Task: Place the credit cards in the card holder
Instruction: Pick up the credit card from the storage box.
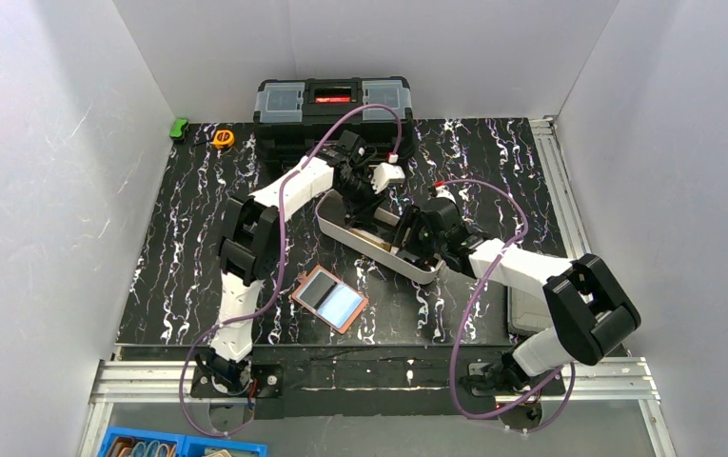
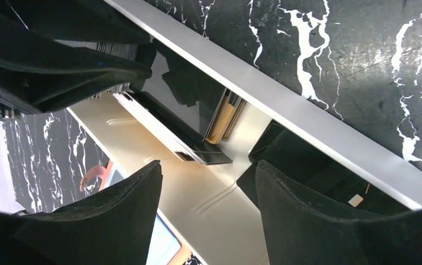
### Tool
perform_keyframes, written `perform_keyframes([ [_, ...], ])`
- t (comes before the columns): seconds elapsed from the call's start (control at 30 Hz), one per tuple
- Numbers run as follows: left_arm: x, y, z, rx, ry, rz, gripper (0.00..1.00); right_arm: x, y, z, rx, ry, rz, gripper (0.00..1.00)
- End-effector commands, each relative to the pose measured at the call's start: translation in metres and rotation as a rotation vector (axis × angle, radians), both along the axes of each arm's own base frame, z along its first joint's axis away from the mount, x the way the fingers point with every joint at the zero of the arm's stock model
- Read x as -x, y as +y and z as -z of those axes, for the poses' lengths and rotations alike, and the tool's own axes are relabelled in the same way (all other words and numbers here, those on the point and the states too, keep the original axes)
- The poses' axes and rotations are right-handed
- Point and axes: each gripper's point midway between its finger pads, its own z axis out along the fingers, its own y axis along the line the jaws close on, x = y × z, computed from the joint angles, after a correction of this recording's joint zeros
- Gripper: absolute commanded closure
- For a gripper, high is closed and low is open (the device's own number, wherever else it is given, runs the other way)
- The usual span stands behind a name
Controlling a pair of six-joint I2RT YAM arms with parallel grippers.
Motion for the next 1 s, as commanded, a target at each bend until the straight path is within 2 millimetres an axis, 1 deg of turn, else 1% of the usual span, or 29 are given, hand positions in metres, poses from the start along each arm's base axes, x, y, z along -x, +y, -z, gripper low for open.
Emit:
perform_keyframes([
  [0.0,-0.015,-0.008,-0.007,0.025,-0.14,0.049,0.7,-0.019,-0.002,-0.011,-0.082,-0.055,0.08,0.3],
  [0.17,-0.01,-0.006,0.009,-0.016,-0.203,0.112,0.7,-0.026,-0.001,-0.005,-0.168,-0.07,0.102,0.3],
  [0.33,-0.01,-0.006,0.007,-0.032,-0.253,0.13,0.7,-0.034,0.011,-0.001,-0.225,-0.072,0.083,0.3],
  [0.47,-0.003,-0.007,0.007,-0.028,-0.274,0.144,0.7,-0.037,0.018,0.005,-0.284,-0.061,0.095,0.31],
  [0.63,0.011,-0.008,0.014,-0.016,-0.228,0.143,0.69,-0.041,0.021,0.007,-0.309,-0.062,0.105,0.32],
  [0.83,0.03,-0.024,0.004,0.054,-0.12,0.118,0.7,-0.037,0.019,0.009,-0.305,-0.053,0.107,0.33],
  [0.97,0.044,-0.027,-0.003,0.086,-0.046,0.105,0.72,-0.029,0.013,0.013,-0.301,-0.04,0.112,0.33],
])
